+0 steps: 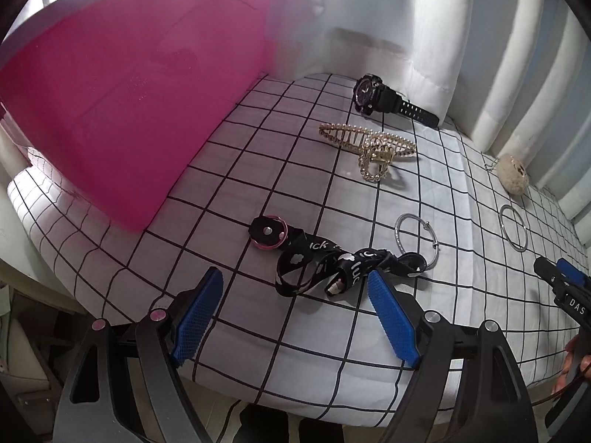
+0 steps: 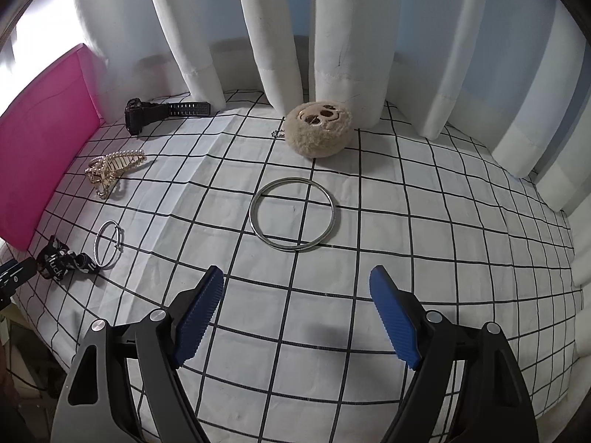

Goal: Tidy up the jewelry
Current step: 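Withdraw the right gripper from the tub back over the table, then move the left gripper down onto the black lanyard and close it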

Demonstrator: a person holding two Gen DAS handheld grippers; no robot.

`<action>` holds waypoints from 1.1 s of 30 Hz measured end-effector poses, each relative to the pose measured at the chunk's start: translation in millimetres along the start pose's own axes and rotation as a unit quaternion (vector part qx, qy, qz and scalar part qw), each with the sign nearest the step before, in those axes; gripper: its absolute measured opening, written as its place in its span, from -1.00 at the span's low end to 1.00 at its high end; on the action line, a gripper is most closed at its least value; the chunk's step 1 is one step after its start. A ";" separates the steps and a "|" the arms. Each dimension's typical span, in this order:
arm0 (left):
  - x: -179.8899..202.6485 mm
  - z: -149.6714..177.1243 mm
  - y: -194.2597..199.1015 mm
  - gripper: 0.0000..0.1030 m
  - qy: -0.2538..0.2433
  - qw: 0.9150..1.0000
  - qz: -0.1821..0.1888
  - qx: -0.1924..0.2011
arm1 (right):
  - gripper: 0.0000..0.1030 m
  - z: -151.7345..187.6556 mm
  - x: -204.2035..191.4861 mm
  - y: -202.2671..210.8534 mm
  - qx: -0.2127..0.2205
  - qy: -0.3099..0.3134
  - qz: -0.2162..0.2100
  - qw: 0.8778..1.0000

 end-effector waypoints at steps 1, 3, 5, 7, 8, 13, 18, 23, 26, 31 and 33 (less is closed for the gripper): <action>1.0 1.1 -3.4 0.54 0.001 1.000 0.003 -0.002 | 0.51 0.5 -0.6 -3.1 -0.001 0.001 0.000 1.000; 3.4 3.0 -9.2 0.54 -0.002 1.000 0.005 -0.003 | 0.51 1.3 -1.2 -8.2 -0.003 0.000 -0.001 1.000; 6.1 4.1 -15.1 0.54 -0.009 1.000 0.002 -0.003 | 0.51 2.0 -1.6 -13.1 -0.004 -0.001 -0.002 1.000; 7.1 3.2 -20.5 0.54 -0.011 1.000 0.000 -0.002 | 0.51 2.1 -1.6 -18.0 -0.006 -0.003 -0.001 1.000; 7.2 1.9 -22.7 0.54 -0.010 1.000 0.000 -0.002 | 0.51 2.0 -1.6 -20.2 -0.007 -0.004 -0.001 1.000; 6.7 -6.6 -32.4 0.54 -0.007 1.000 0.000 0.004 | 0.51 -0.8 -1.9 -29.6 -0.008 -0.011 0.000 1.000; 7.4 -10.9 -34.9 0.57 -0.014 1.000 0.003 0.013 | 0.51 -6.6 -4.8 -38.0 -0.008 -0.003 0.004 1.000; 3.8 -11.0 -37.0 0.67 -0.008 1.000 0.008 0.016 | 0.51 -14.0 -7.3 -48.1 -0.009 0.001 0.005 1.000; 3.1 -11.7 -38.8 0.73 -0.007 1.000 0.010 0.017 | 0.57 -20.8 -7.4 -53.4 -0.007 -0.001 0.004 1.000; -1.7 -12.0 -43.8 0.88 0.009 1.000 0.015 0.009 | 0.73 -29.2 -7.3 -61.2 -0.006 -0.004 0.003 1.000; -2.6 -11.5 -46.3 0.90 0.013 1.000 0.018 0.005 | 0.80 -31.1 -7.5 -63.5 -0.002 -0.004 0.003 1.000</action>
Point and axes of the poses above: each gripper's, at about its wrist camera, not at the fingertips, and y roughly against the way its jaws point, x to its right, z to its underside, the point moved 4 cm from there along -y, roughly the way its jaws point, and after that the axes turned 4 degrees about z, right-handed, at the moved point
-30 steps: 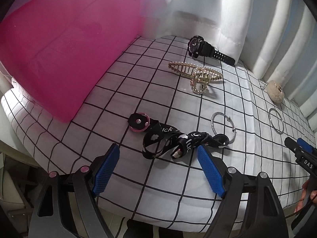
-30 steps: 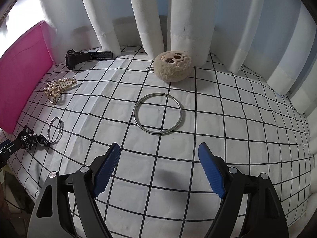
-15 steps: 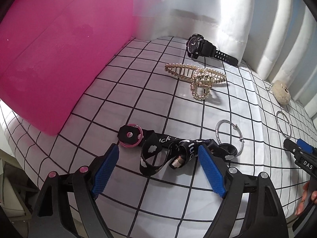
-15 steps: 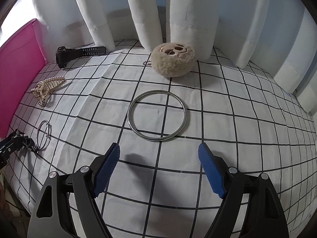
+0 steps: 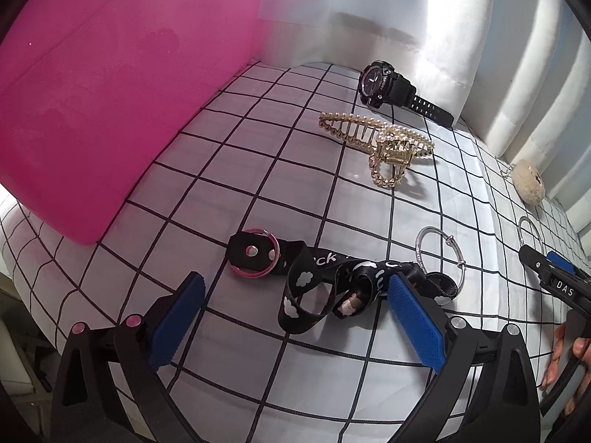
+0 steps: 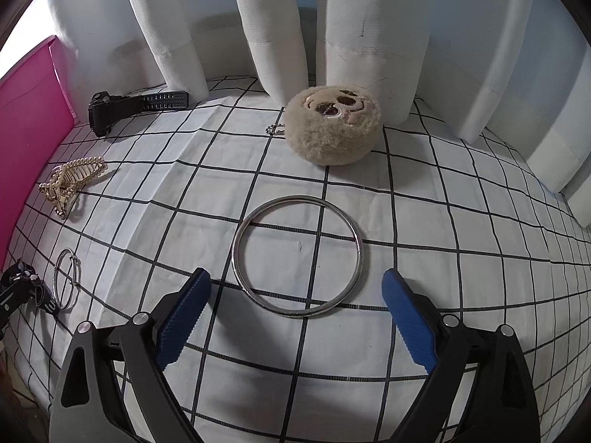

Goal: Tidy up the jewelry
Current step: 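Move the left gripper down onto the black lanyard and close it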

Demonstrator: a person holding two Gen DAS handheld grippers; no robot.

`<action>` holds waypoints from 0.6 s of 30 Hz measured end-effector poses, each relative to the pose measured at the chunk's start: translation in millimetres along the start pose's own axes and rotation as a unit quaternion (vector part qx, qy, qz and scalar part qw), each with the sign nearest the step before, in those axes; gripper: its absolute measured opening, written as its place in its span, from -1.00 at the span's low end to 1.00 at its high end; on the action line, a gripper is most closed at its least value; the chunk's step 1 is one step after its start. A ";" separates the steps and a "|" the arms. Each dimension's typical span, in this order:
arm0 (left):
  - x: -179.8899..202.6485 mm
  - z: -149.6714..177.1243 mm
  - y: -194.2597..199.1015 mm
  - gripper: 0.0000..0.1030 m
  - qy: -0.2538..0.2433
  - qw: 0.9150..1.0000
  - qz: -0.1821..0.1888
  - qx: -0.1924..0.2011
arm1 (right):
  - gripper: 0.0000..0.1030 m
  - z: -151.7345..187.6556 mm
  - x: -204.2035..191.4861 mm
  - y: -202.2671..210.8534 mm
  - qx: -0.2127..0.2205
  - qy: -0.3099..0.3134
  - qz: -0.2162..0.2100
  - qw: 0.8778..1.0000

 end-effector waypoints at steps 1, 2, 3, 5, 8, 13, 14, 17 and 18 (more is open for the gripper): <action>-0.1 0.1 -0.9 0.90 0.001 1.000 0.001 0.000 | 0.82 -0.9 0.0 -0.9 0.001 0.000 0.000 1.000; 0.6 -0.2 -1.1 0.89 -0.001 1.000 0.000 0.002 | 0.83 -1.7 0.0 -1.4 0.003 0.000 0.001 1.000; 1.3 -0.5 -1.5 0.90 -0.003 1.000 -0.001 0.002 | 0.83 -2.5 -0.7 -2.1 0.006 0.000 0.001 1.000; 2.5 -1.7 -2.4 0.89 -0.005 1.000 -0.001 0.006 | 0.83 -3.5 -1.0 -2.4 0.012 0.002 0.000 1.000; 3.7 -4.4 -4.6 0.89 -0.009 1.000 0.000 0.009 | 0.83 -5.0 -2.7 -4.5 0.022 0.003 -0.001 1.000; 6.0 -8.0 -8.0 0.90 -0.006 1.000 -0.006 0.013 | 0.83 -6.7 -2.0 -7.1 0.026 0.003 -0.001 1.000; 6.8 -8.4 -8.8 0.89 -0.006 1.000 -0.008 0.016 | 0.83 -7.4 -2.3 -7.7 0.027 0.003 -0.001 1.000; 8.5 -8.6 -10.1 0.89 -0.009 1.000 -0.016 0.024 | 0.83 -10.6 -3.6 -10.5 0.027 0.004 0.000 1.000; 8.4 -9.1 -10.5 0.89 -0.008 1.000 -0.016 0.025 | 0.83 -11.3 -4.9 -11.0 0.027 0.004 0.001 1.000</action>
Point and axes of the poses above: each gripper's, at about its wrist camera, not at the fingertips, and y roughly against the way its jaws point, x to its right, z to its underside, the point moved 4 cm from there along -y, roughly the way its jaws point, and after that the axes turned 4 degrees about z, right-handed, at the moved point
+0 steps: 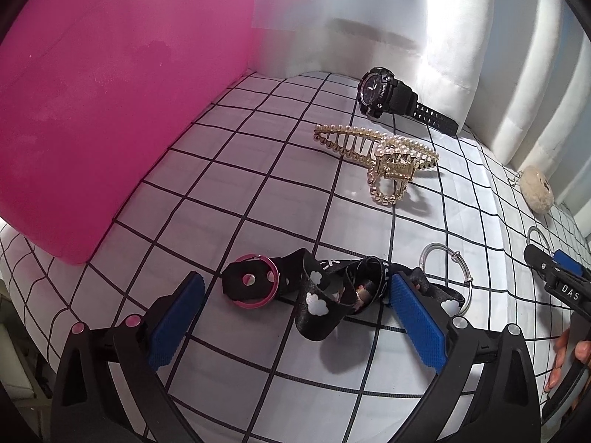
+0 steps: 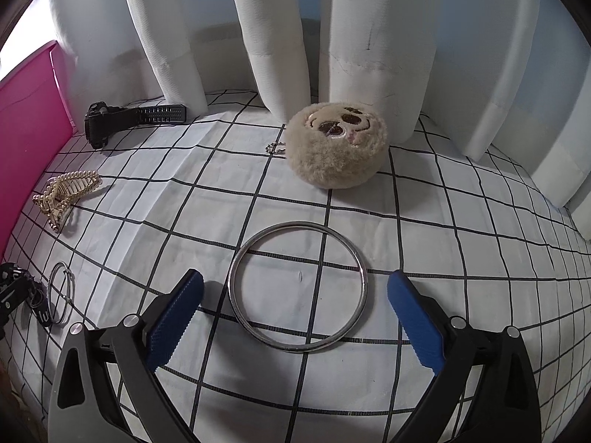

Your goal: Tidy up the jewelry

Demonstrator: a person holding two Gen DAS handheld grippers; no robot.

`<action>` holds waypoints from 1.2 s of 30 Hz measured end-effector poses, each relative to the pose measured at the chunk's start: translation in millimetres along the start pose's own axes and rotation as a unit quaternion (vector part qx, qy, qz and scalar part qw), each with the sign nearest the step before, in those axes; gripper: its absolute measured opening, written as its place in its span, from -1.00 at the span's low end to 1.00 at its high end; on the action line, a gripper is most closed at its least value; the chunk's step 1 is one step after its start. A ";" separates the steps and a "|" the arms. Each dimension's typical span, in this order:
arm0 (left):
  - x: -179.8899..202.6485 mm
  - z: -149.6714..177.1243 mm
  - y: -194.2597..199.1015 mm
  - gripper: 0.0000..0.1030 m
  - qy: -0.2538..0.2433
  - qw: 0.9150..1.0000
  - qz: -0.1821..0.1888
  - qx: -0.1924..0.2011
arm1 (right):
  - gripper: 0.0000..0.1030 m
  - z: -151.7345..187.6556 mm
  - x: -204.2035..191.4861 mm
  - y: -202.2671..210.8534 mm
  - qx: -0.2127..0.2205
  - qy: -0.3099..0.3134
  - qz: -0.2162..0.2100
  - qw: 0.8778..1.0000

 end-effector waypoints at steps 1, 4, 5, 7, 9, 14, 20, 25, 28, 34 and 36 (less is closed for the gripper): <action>0.3 -0.6 -0.4 0.89 0.000 1.000 0.000 0.000 | 0.83 -0.5 -0.2 -0.6 0.000 0.000 0.000 1.000; 0.3 -1.6 -1.1 0.89 0.002 1.000 -0.001 -0.004 | 0.83 -1.3 -0.8 -1.8 -0.002 0.000 0.000 1.000; 0.1 -2.1 -1.1 0.89 0.002 1.000 -0.001 -0.007 | 0.83 -1.3 -1.1 -1.6 -0.004 0.001 0.000 1.000; -0.7 -2.4 -1.4 0.89 0.004 1.000 0.001 -0.013 | 0.83 -1.3 -1.4 -1.7 -0.010 0.001 0.000 1.000; -0.7 -2.5 -1.7 0.87 0.002 1.000 0.002 -0.017 | 0.82 0.8 -0.5 1.4 -0.011 0.000 -0.004 1.000; 0.2 -1.9 -2.2 0.84 0.000 1.000 0.000 -0.014 | 0.78 3.3 -0.3 4.0 -0.013 0.002 -0.007 1.000; 5.4 0.8 2.6 0.60 -0.009 1.000 0.006 -0.008 | 0.45 6.5 -7.3 12.0 -0.006 0.016 -0.014 1.000; 6.3 1.3 3.7 0.40 -0.012 1.000 0.007 -0.010 | 0.36 7.6 -9.2 14.3 -0.003 0.019 -0.016 1.000; 7.0 2.8 4.0 -0.01 -0.033 0.999 -0.021 -0.007 | 0.35 7.2 -8.3 14.6 -0.003 0.016 -0.019 1.000; -4.3 -0.9 6.9 -0.73 -0.021 1.000 -0.011 -0.010 | 0.35 10.1 -4.7 19.3 0.001 -0.003 -0.034 0.999; -4.9 -0.9 6.8 -0.73 -0.021 1.000 -0.011 -0.011 | 0.35 12.0 -4.8 21.8 0.001 -0.006 -0.038 0.999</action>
Point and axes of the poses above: each gripper's, at about its wrist camera, not at the fingertips, and y roughly against the way its jaws point, x to its right, z to its underside, the point moved 4 cm from there along -y, roughly the way its jaws point, and after that the axes turned 4 degrees about z, right-handed, at the moved point
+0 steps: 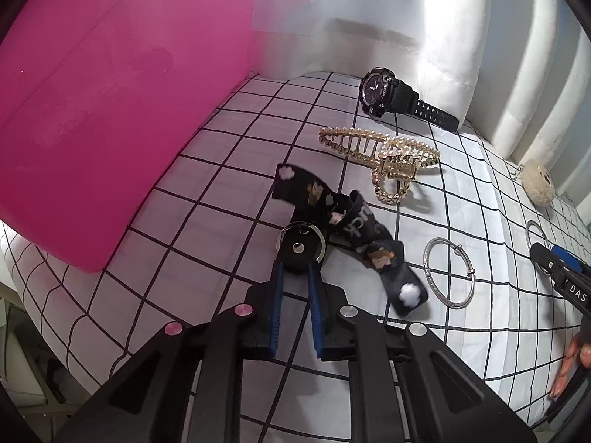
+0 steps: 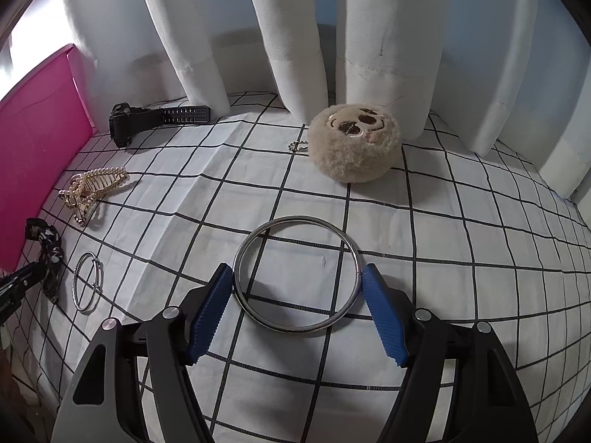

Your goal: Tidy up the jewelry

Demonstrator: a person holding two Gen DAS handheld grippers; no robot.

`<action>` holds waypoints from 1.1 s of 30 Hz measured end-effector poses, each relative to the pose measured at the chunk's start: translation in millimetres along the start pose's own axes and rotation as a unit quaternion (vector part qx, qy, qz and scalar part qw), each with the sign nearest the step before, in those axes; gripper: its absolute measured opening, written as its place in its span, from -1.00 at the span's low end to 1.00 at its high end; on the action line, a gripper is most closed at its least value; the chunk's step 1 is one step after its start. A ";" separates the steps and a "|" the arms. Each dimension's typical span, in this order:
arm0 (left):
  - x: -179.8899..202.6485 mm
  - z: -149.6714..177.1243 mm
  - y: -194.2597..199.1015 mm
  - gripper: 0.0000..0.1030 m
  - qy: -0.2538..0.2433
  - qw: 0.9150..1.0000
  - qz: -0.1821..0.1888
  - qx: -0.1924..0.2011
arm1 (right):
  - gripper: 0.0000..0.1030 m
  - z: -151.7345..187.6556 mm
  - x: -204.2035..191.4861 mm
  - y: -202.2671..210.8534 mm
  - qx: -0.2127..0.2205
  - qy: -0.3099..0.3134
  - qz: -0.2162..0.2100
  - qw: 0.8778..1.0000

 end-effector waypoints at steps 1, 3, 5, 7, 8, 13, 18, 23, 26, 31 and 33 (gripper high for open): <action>-0.2 0.6 0.3 -0.74 0.000 1.000 0.000 0.000 | 0.35 0.9 0.1 1.0 0.000 -0.001 -0.002 1.000; -0.5 1.9 2.0 -0.74 0.004 1.000 0.005 0.001 | 0.35 2.6 0.8 3.3 0.001 -0.005 -0.006 1.000; -0.3 2.6 5.2 -0.74 0.004 1.000 0.010 0.005 | 0.35 4.1 1.7 6.1 0.003 -0.007 -0.010 1.000; -0.2 3.2 9.5 -0.75 0.002 1.000 0.014 0.013 | 0.35 5.7 2.5 8.9 0.004 -0.008 -0.010 1.000; -0.4 2.8 11.2 -0.75 0.002 1.000 0.015 0.016 | 0.35 6.2 3.3 9.7 0.004 -0.009 -0.010 1.000; -0.8 -0.3 15.7 -0.75 0.002 0.999 0.022 0.024 | 0.35 6.7 2.4 11.7 0.005 -0.011 -0.014 1.000; -2.5 -4.4 27.6 -0.76 0.002 0.999 0.034 0.037 | 0.35 4.9 0.2 20.1 0.014 -0.011 -0.016 1.000; -2.5 -11.5 48.4 -0.99 -0.002 0.997 0.054 0.060 | 0.35 1.9 -0.2 30.1 0.022 -0.014 -0.023 0.999; -1.3 -15.1 57.4 -0.99 -0.003 0.995 0.063 0.071 | 0.35 0.9 -1.9 31.8 0.023 -0.014 -0.025 0.999; 1.1 -15.1 45.3 -0.98 -0.014 0.997 0.060 0.055 | 0.35 1.8 -3.2 30.9 0.022 -0.016 -0.027 0.999; 1.5 -14.2 34.8 -0.97 -0.021 0.997 0.055 0.044 | 0.35 1.8 -3.6 30.6 0.021 -0.015 -0.029 0.999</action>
Point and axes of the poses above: each gripper's, at about its wrist camera, not at the fingertips, and y roughly against the way its jaws point, x to its right, z to its underside, the point moved 4 cm from there along -y, roughly the way its jaws point, and after that the axes turned 4 degrees about z, right-handed, at the moved point
